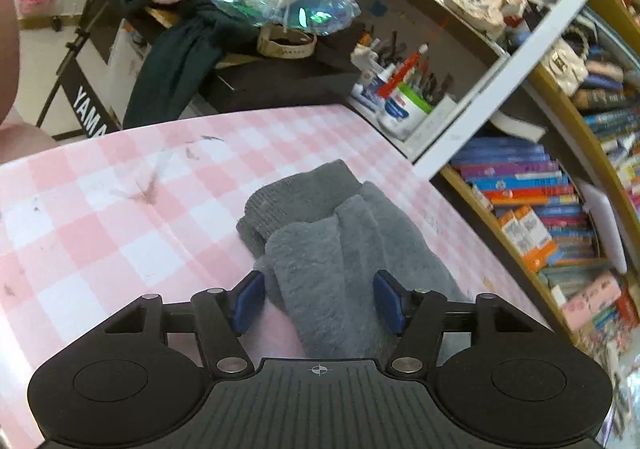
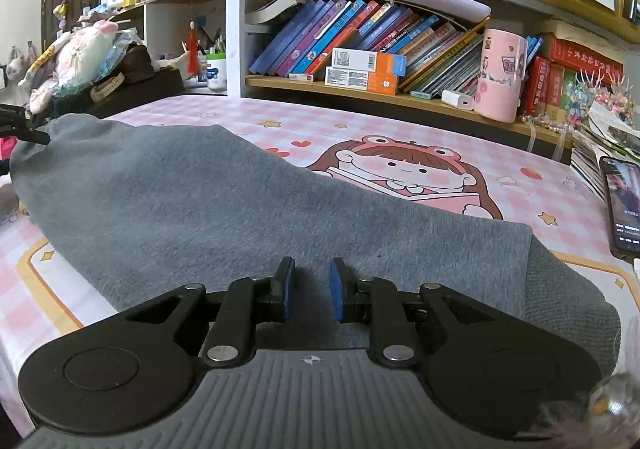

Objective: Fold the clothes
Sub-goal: 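Release the sweatshirt with the right gripper while the left gripper grasps the folded end, then lift the folded end with the left gripper and fold it over the body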

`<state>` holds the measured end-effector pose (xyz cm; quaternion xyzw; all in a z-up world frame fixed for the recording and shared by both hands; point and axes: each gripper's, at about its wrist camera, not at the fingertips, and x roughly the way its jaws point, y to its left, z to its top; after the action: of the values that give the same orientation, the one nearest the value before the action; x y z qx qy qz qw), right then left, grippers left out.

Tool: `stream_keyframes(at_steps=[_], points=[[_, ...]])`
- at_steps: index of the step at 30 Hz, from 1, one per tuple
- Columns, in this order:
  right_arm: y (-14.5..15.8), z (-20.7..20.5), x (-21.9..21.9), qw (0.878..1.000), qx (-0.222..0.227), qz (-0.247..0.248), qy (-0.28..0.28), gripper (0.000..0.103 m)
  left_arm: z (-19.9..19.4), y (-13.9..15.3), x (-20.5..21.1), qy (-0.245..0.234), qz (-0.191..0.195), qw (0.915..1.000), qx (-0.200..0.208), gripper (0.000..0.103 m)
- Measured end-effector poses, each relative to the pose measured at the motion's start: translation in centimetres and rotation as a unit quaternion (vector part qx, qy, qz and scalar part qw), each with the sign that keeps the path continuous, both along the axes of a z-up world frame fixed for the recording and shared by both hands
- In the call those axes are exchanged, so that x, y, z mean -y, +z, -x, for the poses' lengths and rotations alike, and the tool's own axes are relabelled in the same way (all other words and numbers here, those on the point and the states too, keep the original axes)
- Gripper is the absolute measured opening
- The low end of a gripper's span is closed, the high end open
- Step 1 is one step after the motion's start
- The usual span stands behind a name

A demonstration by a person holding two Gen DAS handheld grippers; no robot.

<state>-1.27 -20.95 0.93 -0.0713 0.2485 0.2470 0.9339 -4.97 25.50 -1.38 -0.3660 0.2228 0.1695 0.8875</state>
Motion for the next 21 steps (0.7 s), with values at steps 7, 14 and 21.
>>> stream_keyframes(at_steps=[7,14,21], points=[[0.0,0.0,0.3,1.0,-0.007,-0.015,0.003,0.022,-0.5,-0.4,1.1,0.008,-0.002,1.0,0.003,0.02],[0.0,0.0,0.4,1.0,-0.01,-0.019,0.008,0.025,-0.7,5.2,7.5,-0.079,-0.212,0.9707,0.081,0.016],[0.0,0.0,0.4,1.0,-0.01,-0.02,0.008,0.025,-0.4,2.7,4.4,-0.048,-0.105,0.9923,0.044,0.016]])
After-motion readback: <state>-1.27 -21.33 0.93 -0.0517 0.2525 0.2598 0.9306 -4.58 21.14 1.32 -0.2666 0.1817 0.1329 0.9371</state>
